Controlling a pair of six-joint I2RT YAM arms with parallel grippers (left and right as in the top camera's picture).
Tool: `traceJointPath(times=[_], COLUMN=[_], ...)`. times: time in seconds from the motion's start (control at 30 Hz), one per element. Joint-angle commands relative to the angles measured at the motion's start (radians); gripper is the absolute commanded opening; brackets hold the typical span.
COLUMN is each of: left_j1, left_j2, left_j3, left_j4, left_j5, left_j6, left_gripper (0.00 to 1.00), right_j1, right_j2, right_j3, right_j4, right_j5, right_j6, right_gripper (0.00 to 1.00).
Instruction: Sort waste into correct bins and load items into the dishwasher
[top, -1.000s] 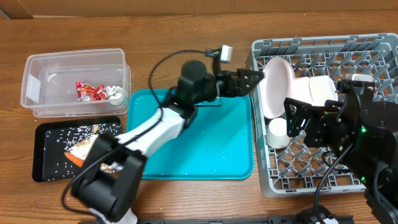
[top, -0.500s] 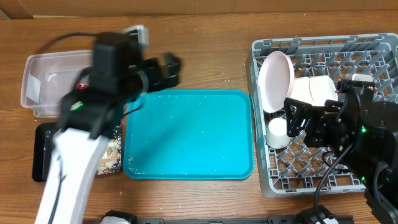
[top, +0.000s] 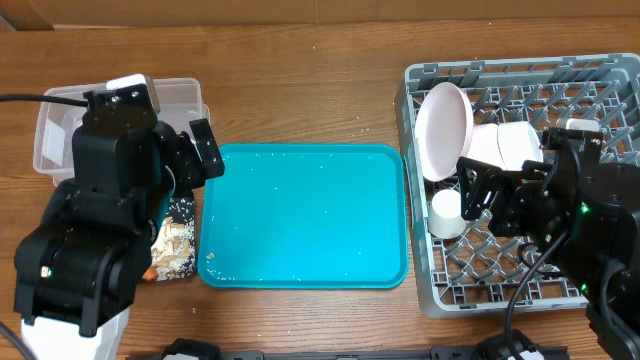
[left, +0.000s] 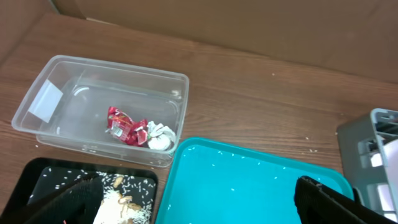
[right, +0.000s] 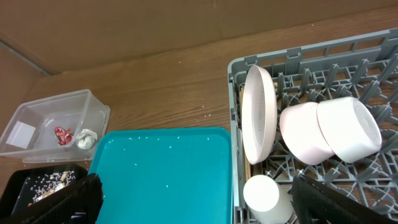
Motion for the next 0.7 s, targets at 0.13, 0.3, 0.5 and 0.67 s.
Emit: traceJointPath(times=[0.13,0.3,0.5,0.67], left_j1=[0.001,0.001,0.001,0.001], left_j2=[0.034,0.068,0.122,0.173], left_j3=[0.013,0.013,0.013,0.013], left_j4=[0.0,0.0,0.0,0.0], left_j5=[-0.035,-0.035,-0.035,-0.035], left_j6=[0.022,0.022,0.022,0.022], left_gripper=[1.0,1.0,1.0,1.0], right_j1=[0.001,-0.013,-0.107,-0.182], right_j2=[-0.007,-0.081,-0.257,-0.441], right_j3=[0.013,0.012,-0.141,-0.415], right_j4=[0.005,-0.058,0.198,0.462], right_j5=[0.002,0.011,0.216,0.209], right_j6=[-0.002,-0.009,-0.03,-0.063], right_gripper=[1.0,1.0,1.0,1.0])
